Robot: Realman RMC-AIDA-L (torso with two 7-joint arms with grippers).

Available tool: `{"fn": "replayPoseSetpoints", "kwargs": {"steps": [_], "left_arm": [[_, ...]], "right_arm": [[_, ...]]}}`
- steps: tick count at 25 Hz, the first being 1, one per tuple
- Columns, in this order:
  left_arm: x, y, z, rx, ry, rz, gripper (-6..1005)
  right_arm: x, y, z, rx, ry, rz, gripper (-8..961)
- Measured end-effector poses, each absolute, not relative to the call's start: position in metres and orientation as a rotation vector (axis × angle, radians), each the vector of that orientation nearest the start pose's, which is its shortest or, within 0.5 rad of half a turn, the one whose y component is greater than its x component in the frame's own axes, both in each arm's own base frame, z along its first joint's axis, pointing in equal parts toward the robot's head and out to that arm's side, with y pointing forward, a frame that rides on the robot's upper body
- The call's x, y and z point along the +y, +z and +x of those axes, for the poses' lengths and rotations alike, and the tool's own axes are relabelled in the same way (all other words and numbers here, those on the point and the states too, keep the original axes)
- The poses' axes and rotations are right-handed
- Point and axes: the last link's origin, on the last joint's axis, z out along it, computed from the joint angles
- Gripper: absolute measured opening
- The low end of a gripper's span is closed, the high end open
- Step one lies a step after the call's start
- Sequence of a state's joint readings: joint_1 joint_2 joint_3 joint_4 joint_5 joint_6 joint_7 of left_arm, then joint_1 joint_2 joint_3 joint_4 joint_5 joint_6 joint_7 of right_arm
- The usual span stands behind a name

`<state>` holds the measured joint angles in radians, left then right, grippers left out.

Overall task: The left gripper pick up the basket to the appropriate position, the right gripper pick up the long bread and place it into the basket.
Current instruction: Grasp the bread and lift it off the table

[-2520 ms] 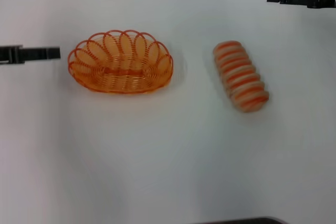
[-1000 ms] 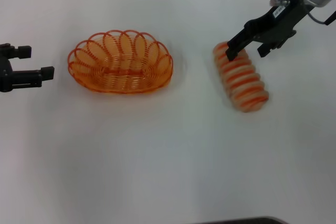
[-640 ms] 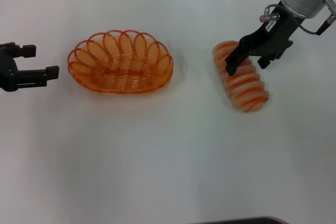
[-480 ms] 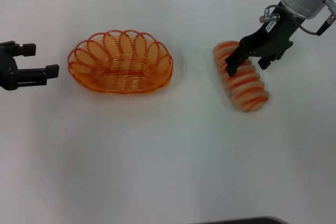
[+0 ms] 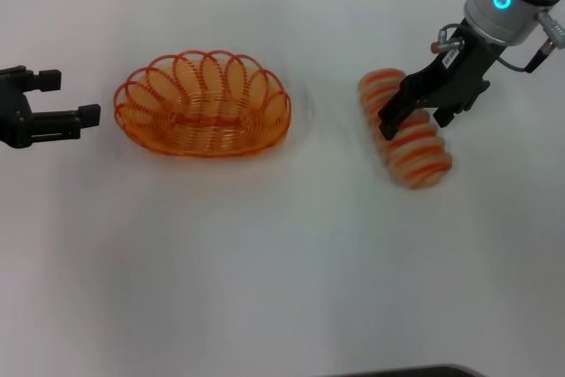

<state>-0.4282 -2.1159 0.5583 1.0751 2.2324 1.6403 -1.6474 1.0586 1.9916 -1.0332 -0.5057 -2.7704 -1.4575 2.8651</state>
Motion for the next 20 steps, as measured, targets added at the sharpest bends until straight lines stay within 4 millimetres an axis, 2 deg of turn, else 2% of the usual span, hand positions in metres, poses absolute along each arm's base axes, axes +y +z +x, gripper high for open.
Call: {"fn": "replayPoseSetpoints", "kwargs": {"steps": [16,20], "left_arm": [[0.3175,0.0608,-0.2883,-0.791,-0.399,-2.572,861],[0.3177,0.0601,-0.2883,-0.794,-0.402,-2.57,861]], "right_arm": [[0.4088,-0.0234,0.2088,1.646,-0.631,-2.18,881],[0.4114,-0.0226,0.2061,1.633,-0.612,-2.184,763]]}}
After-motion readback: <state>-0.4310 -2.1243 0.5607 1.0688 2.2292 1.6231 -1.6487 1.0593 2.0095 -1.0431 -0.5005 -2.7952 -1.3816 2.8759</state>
